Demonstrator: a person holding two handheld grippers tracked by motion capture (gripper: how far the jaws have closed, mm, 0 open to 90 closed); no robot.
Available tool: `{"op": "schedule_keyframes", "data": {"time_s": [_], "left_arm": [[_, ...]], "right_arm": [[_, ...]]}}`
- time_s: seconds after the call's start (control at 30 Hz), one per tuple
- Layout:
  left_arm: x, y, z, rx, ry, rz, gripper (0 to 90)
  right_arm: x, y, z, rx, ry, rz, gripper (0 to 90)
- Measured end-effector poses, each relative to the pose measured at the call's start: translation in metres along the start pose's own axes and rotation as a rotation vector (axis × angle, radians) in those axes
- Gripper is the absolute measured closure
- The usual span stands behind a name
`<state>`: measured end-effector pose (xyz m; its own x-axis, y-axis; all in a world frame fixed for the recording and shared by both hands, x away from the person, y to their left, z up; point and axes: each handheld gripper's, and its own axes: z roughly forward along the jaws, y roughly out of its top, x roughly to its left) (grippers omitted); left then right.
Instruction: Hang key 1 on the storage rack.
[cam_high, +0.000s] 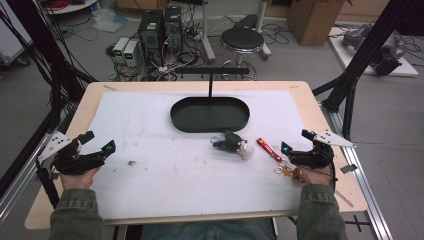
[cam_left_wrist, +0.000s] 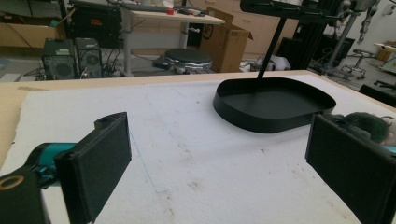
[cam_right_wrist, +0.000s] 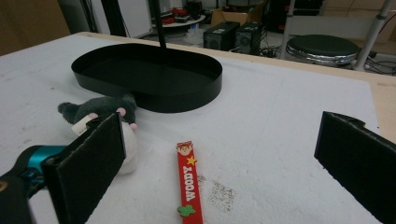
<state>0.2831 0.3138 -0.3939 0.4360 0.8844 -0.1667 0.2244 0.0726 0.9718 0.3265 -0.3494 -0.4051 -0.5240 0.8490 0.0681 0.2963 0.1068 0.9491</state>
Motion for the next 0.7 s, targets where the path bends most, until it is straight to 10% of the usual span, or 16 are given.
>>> {"op": "schedule_keyframes", "data": {"time_s": [0.7], "left_arm": [[0.0028, -0.0041, 0.0024, 0.006, 0.022, -0.003, 7.3]], "right_arm": [[0.0013, -0.0018, -0.0007, 0.036, -0.017, -0.005, 1.1]]}}
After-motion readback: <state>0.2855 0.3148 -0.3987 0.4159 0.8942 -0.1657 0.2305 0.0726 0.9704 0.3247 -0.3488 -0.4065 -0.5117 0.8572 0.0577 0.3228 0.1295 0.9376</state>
